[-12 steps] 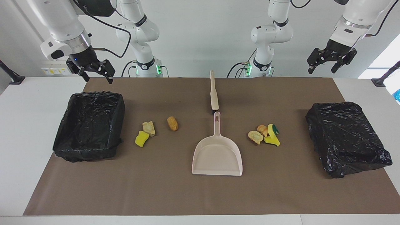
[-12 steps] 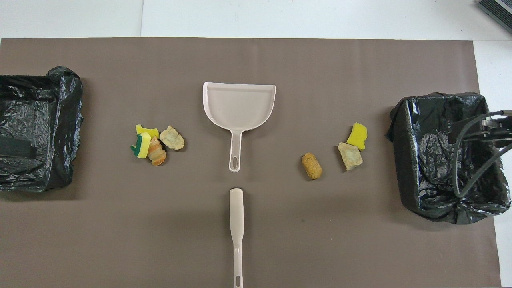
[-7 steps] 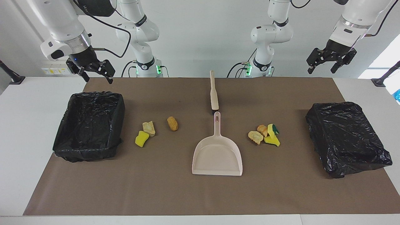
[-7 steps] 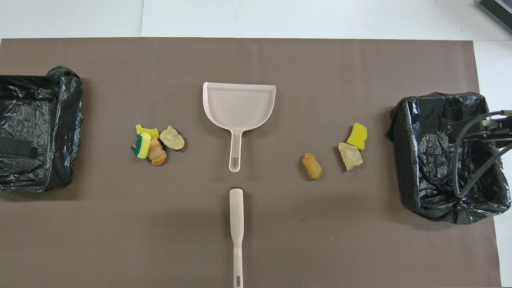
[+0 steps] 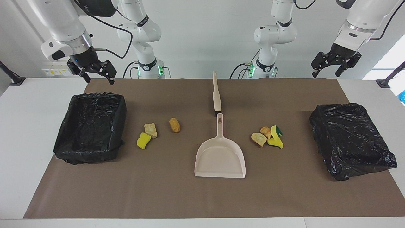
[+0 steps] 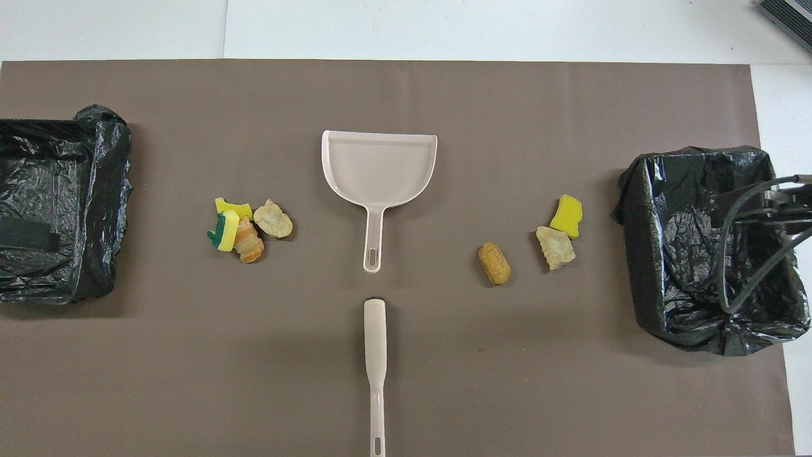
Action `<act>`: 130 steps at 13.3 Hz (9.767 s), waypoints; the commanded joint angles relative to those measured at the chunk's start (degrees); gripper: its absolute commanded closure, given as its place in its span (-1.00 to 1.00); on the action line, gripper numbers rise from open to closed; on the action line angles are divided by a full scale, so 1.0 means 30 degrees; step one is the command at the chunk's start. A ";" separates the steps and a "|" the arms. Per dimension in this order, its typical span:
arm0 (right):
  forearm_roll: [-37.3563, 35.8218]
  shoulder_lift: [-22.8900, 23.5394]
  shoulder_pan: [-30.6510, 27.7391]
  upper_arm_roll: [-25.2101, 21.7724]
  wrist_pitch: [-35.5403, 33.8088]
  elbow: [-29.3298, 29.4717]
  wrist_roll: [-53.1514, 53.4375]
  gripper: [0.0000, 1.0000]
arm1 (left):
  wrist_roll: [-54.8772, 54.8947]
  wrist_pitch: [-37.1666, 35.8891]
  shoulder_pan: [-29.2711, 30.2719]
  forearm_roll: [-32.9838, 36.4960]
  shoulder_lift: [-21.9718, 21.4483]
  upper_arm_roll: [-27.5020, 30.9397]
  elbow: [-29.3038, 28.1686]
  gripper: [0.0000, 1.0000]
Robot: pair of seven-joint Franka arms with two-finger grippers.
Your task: Sweep and dump trash in bin
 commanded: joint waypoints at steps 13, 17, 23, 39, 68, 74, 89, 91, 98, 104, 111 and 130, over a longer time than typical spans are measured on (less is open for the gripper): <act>0.0486 -0.0235 -0.0064 0.0020 -0.0321 -0.0178 0.0282 -1.00 | -0.4051 0.2575 -0.6644 -0.0302 -0.2582 -0.0268 -0.6805 -1.00; 0.0486 -0.0293 -0.0064 0.0020 -0.0321 -0.0295 0.0282 -1.00 | -0.7216 0.4423 -0.9076 -0.0303 -0.2585 -0.0268 -0.8333 -1.00; 0.0486 -0.0440 -0.0064 0.0020 -0.0292 -0.0530 0.0253 -1.00 | -1.0556 0.6707 -1.2414 -0.0332 -0.2438 -0.0268 -1.0558 -1.00; 0.0485 -0.0674 -0.0035 0.0020 -0.0234 -0.0852 0.0282 -1.00 | -1.6800 1.3772 -1.9391 -0.0332 0.0169 -0.0298 -1.5307 -1.00; 0.0574 0.4448 0.7430 0.1485 0.9337 -0.1585 0.9354 -1.00 | -0.2418 0.5509 -0.2374 0.1214 0.1269 0.0025 -0.7703 1.00; -0.0214 0.7173 1.0303 0.1427 1.2974 -0.1526 1.3780 -1.00 | -0.1775 0.7325 -0.1759 0.2861 0.3832 0.0025 -0.6753 1.00; -0.4378 0.9054 1.2915 0.1456 1.4592 -0.2083 1.6954 -0.38 | -0.0689 0.8468 -0.1348 0.3272 0.4359 0.0025 -0.7017 1.00; -0.4407 0.8935 1.2973 0.1485 1.4153 -0.2083 1.6630 -0.24 | -0.0689 0.8761 -0.1319 0.3272 0.4388 0.0025 -0.7017 1.00; -0.4319 0.8527 1.2974 0.1514 1.3479 -0.2171 1.2109 1.00 | -0.0690 0.8469 -0.1290 0.3272 0.4330 0.0025 -0.7076 1.00; -0.1835 0.5015 1.0895 0.1485 0.9239 -0.2258 0.2068 1.00 | -0.0806 0.8880 -0.1874 0.3242 0.4623 0.0025 -0.7660 1.00; -0.1712 0.4306 0.7092 0.1514 0.7314 -0.3485 -1.5069 1.00 | -0.5110 1.1164 -0.2725 0.3155 0.1959 -0.0092 -1.2668 1.00; 0.1306 0.5536 0.7582 0.1514 1.3770 -0.6682 -2.3038 1.00 | -0.8628 1.2659 -1.1247 -0.6686 0.1458 -0.0151 -1.2761 1.00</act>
